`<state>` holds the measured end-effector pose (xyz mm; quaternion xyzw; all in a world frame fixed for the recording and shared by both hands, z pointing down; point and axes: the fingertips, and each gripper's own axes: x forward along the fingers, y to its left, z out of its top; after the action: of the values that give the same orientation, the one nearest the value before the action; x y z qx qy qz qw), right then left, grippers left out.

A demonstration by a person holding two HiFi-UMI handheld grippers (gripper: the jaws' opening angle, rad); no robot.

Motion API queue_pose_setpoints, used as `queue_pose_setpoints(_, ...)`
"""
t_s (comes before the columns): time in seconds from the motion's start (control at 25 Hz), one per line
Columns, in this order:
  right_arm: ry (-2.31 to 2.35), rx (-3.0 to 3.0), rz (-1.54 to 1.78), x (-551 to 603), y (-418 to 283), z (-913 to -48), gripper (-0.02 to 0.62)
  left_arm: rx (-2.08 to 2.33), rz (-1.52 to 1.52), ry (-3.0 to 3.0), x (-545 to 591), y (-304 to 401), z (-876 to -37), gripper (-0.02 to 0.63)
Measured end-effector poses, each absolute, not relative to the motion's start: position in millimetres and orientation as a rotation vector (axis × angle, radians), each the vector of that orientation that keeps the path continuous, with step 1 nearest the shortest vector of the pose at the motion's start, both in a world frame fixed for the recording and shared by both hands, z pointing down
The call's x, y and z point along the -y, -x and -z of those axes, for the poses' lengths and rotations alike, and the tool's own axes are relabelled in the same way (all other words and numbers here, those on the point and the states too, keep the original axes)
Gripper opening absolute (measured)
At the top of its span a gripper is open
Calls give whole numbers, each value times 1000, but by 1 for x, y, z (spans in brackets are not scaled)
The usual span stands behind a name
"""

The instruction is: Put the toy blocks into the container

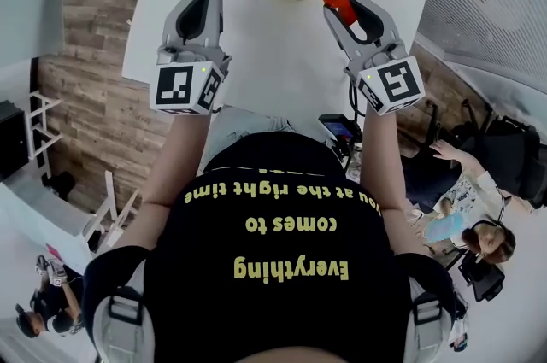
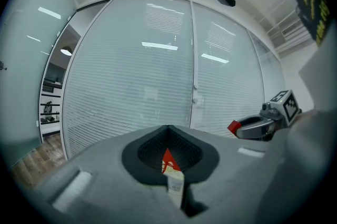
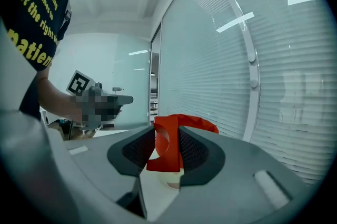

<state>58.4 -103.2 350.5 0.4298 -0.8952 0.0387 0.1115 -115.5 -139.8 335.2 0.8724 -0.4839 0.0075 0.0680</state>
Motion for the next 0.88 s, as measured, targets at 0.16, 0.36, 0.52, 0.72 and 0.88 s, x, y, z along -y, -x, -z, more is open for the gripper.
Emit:
queue_pose_setpoints(0.16, -1266, 2631, -104, 110, -58, -345, 144, 1452, -22, -2637, 143, 115, -334, -1)
queue_pose_setpoints(0.36, -1258, 2622, -80, 122, -56, -337, 144, 1443, -18, -2626, 152, 116, -337, -2)
queue_pose_setpoints(0.52, -1249, 2617, -71, 133, -55, -335, 144, 1441, -23, -2619, 157, 116, -342, 0)
queue_pose_setpoints(0.72, -1219, 2620, -56, 150, -48, -335, 144, 1443, -24, -2602, 164, 118, -349, -2)
queue_pose_setpoints(0.88, -1195, 2625, -42, 166, -42, -335, 144, 1454, -26, -2580, 169, 123, -354, 0)
